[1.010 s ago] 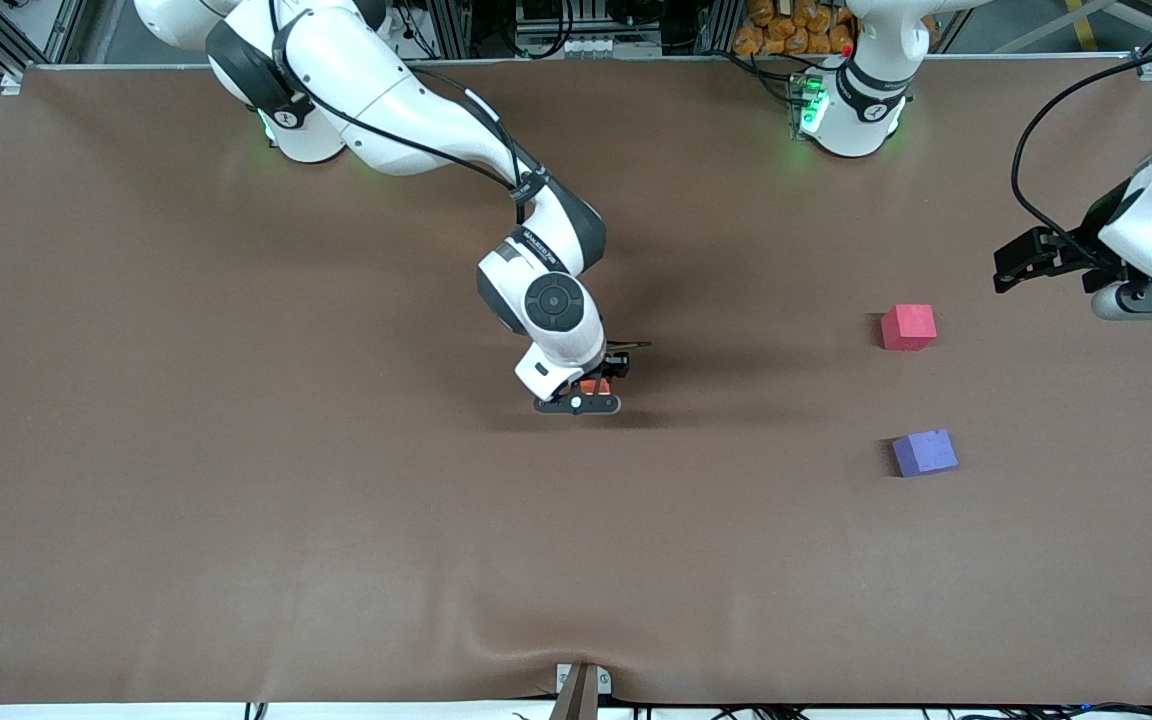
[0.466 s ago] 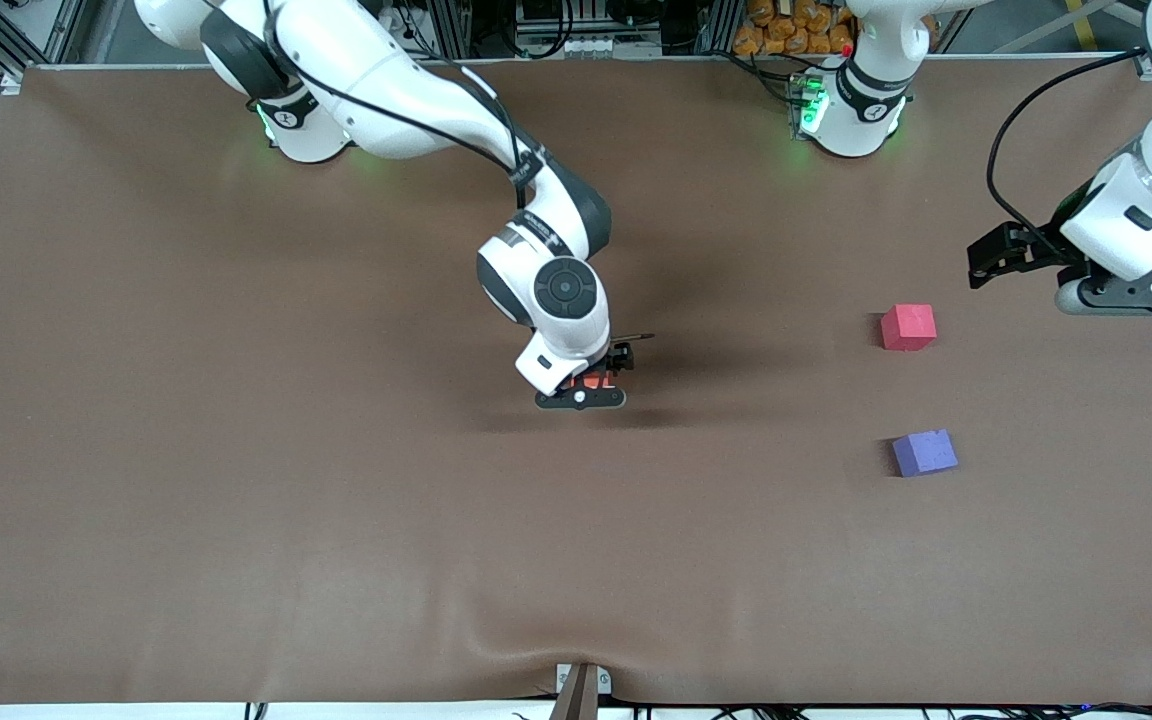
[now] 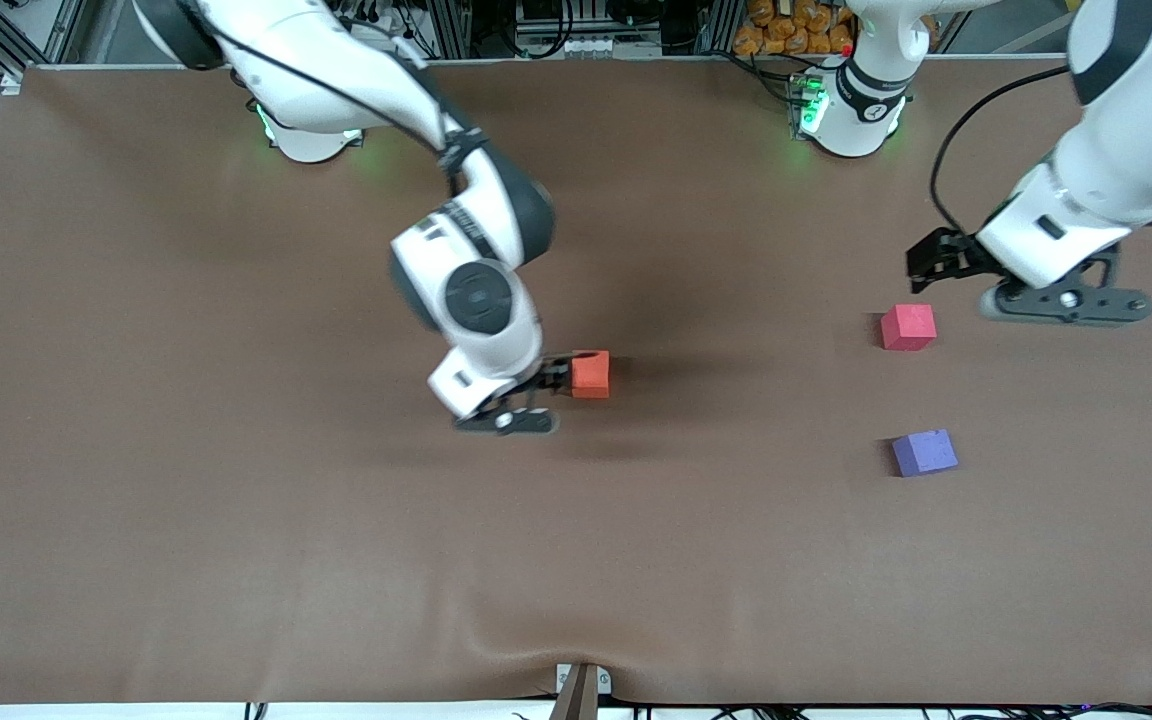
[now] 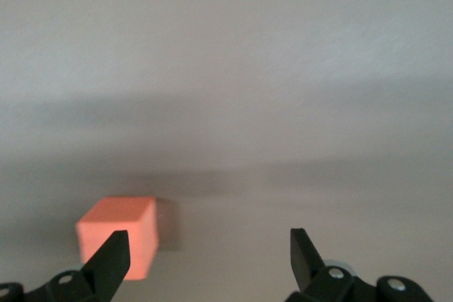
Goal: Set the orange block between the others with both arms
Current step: 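Set down the orange cube while the left gripper reaches toward it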
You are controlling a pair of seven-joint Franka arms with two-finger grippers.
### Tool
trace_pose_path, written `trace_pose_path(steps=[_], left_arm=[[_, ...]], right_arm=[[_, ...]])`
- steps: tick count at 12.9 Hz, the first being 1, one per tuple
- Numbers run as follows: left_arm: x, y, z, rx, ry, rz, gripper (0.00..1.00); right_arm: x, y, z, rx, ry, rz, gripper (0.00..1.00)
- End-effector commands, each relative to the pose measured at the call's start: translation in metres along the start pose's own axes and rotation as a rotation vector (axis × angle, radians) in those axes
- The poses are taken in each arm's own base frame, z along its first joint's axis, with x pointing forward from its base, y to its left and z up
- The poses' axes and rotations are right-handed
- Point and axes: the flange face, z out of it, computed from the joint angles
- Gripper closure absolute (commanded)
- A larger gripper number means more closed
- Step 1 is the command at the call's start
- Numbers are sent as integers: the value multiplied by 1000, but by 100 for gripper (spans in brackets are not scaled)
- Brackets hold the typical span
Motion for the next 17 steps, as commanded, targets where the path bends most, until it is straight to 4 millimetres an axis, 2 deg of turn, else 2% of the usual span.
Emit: trace_pose_path(steps=[1, 3, 4, 6, 8, 9, 12, 13, 15, 17], left_arm=[[25, 51, 0, -20, 16, -56, 0], [25, 93, 14, -24, -4, -55, 0], [31, 108, 31, -32, -12, -35, 0], [41, 155, 71, -48, -14, 28, 0], [56, 173, 109, -77, -10, 0, 0], [57, 190, 125, -86, -11, -11, 0], [47, 238, 155, -89, -14, -33, 0], [41, 256, 158, -81, 6, -47, 0], [45, 263, 188, -55, -5, -80, 0], [37, 291, 222, -51, -14, -68, 0]], right_arm=[[26, 65, -12, -12, -2, 1, 0], [42, 119, -20, -16, -5, 6, 0], [50, 156, -26, -14, -2, 32, 0], [53, 213, -43, -12, 2, 4, 0], [47, 265, -60, -12, 4, 28, 0], [41, 290, -67, -13, 2, 60, 0], [19, 369, -92, -11, 21, 64, 0], [12, 396, -110, -12, 37, 47, 0], [-5, 436, -144, -14, 45, 3, 0], [-25, 448, -178, -20, 52, -16, 0]])
